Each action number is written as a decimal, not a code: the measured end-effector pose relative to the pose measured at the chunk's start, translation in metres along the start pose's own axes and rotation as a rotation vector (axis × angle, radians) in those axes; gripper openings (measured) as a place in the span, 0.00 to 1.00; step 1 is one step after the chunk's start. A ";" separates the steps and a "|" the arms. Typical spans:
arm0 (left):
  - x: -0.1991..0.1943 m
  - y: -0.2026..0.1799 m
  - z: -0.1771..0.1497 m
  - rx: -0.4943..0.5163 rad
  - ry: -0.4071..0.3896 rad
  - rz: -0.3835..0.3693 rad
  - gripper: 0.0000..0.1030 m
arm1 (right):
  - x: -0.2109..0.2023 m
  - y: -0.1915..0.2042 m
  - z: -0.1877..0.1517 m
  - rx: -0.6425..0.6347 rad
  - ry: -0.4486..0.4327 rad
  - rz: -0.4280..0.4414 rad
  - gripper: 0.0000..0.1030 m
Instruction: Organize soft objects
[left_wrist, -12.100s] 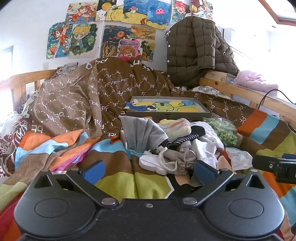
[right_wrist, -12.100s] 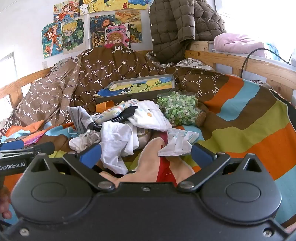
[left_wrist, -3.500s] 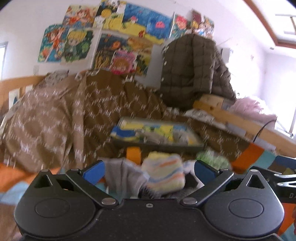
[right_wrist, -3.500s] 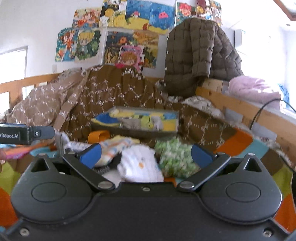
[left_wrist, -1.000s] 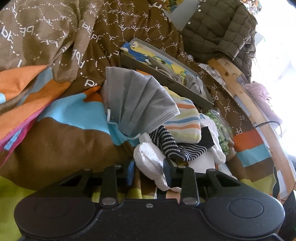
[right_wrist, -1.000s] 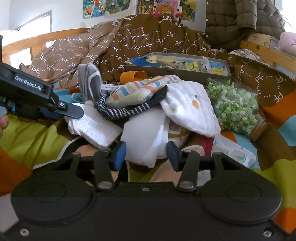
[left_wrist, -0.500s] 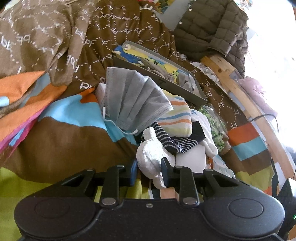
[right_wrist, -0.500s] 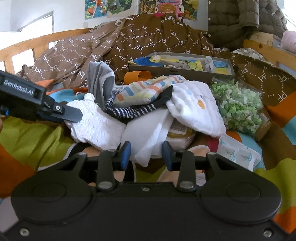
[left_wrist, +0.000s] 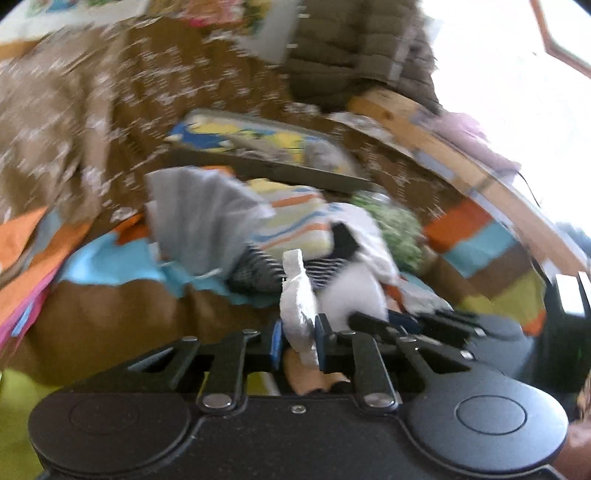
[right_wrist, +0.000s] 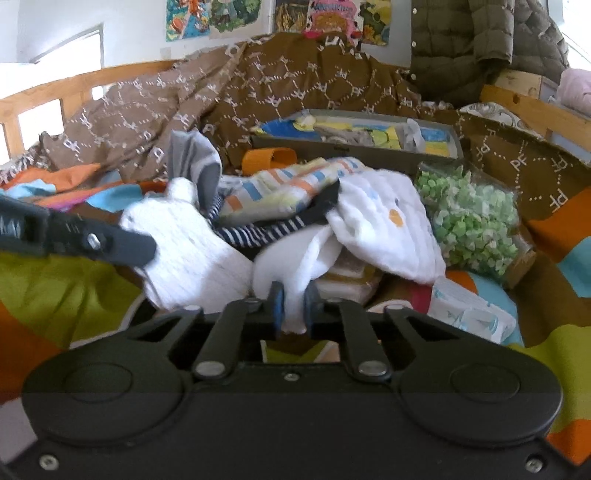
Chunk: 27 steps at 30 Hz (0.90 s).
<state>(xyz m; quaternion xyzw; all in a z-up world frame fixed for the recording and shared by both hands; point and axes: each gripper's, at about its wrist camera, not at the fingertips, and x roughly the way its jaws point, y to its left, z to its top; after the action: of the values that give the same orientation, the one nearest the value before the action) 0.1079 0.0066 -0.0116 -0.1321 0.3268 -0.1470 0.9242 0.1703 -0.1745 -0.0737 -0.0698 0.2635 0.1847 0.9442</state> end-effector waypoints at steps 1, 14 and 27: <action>0.001 -0.005 0.000 0.012 0.003 -0.006 0.15 | -0.002 0.001 0.001 -0.008 -0.006 -0.001 0.04; -0.007 -0.027 0.000 0.082 -0.049 -0.007 0.13 | -0.043 -0.002 0.001 -0.042 -0.051 -0.064 0.02; -0.057 -0.026 0.021 0.084 -0.211 -0.013 0.13 | -0.104 0.015 0.005 -0.173 -0.244 -0.159 0.02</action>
<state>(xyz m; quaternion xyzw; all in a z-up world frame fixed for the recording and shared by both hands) 0.0746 0.0060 0.0451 -0.1100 0.2206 -0.1516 0.9572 0.0840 -0.1923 -0.0156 -0.1483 0.1237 0.1386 0.9713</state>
